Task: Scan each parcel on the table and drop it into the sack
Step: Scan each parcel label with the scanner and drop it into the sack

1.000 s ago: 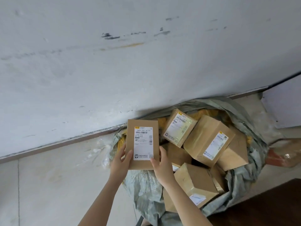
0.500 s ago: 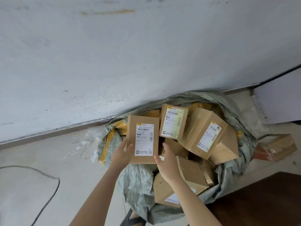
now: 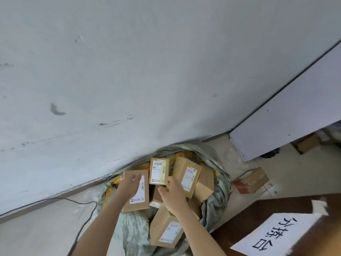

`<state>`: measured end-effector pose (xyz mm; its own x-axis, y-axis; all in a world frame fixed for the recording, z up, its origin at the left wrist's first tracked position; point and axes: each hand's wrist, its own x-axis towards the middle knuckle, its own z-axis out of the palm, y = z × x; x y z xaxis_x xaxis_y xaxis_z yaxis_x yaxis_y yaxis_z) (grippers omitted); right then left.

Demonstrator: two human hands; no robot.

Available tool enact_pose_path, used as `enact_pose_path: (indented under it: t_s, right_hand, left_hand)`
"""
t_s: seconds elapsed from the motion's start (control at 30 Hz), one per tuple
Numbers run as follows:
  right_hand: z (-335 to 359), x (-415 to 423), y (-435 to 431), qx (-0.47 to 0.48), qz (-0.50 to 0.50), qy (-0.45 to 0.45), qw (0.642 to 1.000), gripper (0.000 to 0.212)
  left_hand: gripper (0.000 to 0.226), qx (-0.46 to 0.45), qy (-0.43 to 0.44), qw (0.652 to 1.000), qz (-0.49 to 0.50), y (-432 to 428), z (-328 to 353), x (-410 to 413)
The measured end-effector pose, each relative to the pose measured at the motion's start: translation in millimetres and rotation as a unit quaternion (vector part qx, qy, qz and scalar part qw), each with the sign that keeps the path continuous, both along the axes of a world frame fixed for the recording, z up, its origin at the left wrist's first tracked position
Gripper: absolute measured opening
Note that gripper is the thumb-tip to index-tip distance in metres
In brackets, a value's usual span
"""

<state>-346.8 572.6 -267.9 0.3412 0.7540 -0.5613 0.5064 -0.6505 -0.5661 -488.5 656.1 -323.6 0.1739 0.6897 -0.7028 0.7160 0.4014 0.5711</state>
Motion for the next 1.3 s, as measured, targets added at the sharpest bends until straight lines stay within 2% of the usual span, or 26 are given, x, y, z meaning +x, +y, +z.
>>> enact_pose_path:
  t_s: [0.07,0.3,0.47,0.67,0.8,1.03,1.17,1.3]
  right_hand:
    - [38,9,-4,0.016,0.009,-0.022,1.0,0.041]
    - [154,56,-58,0.05,0.019,-0.117,0.992,0.033]
    - [215,89,-126,0.064,-0.003,-0.158,0.985,0.042]
    - [274,132,-248,0.085,-0.029,-0.198,0.976,0.038]
    - [302,168,-352,0.107,-0.076,-0.215,0.968,0.017]
    - [315,254,-512,0.079,-0.226,-0.196,0.951,0.051]
    - [318,303,-560,0.061,-0.294,-0.197,0.933,0.051]
    - [317,345,-568,0.052,-0.319,-0.196,0.926,0.047]
  left_hand:
    - [0.048,0.03,0.003,0.999,-0.019,-8,38,18]
    - [0.042,0.114,0.03,0.976,-0.181,-58,166,85]
    - [0.032,0.218,0.036,0.935,-0.279,-114,250,132]
    - [0.031,0.308,0.069,0.873,-0.37,-221,324,183]
    - [0.032,0.329,0.056,0.83,-0.447,-306,355,225]
    - [0.031,0.311,0.03,0.755,-0.577,-408,369,311]
    - [0.035,0.327,0.028,0.732,-0.597,-428,378,364]
    - [0.052,0.334,0.014,0.708,-0.622,-435,383,420]
